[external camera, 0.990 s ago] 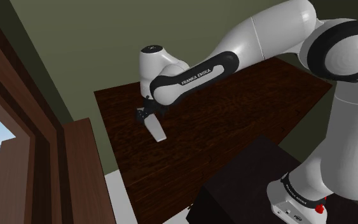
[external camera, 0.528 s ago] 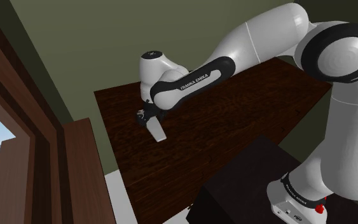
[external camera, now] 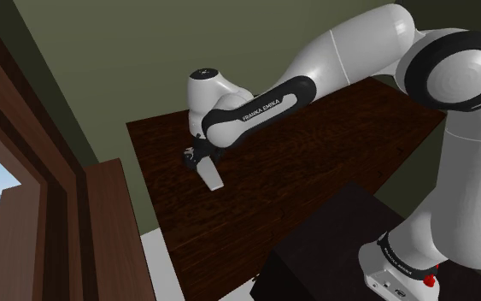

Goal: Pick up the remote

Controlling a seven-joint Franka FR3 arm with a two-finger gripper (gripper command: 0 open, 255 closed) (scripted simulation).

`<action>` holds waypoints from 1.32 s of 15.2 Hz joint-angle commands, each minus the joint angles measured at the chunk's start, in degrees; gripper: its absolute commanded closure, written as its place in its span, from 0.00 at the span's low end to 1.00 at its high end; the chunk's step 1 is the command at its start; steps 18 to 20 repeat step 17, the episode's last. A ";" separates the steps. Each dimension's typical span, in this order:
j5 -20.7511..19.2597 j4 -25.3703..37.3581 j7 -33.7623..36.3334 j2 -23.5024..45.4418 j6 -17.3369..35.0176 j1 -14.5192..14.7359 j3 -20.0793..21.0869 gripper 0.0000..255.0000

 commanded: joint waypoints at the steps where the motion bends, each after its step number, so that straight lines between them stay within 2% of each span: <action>1: 0.22 0.11 -0.14 -0.45 -0.57 -0.10 0.13 1.00; 15: 2.91 3.31 -1.83 -6.08 -9.07 -1.05 1.55 1.00; 20: 2.93 3.36 -1.85 -6.13 -9.17 -1.06 1.56 1.00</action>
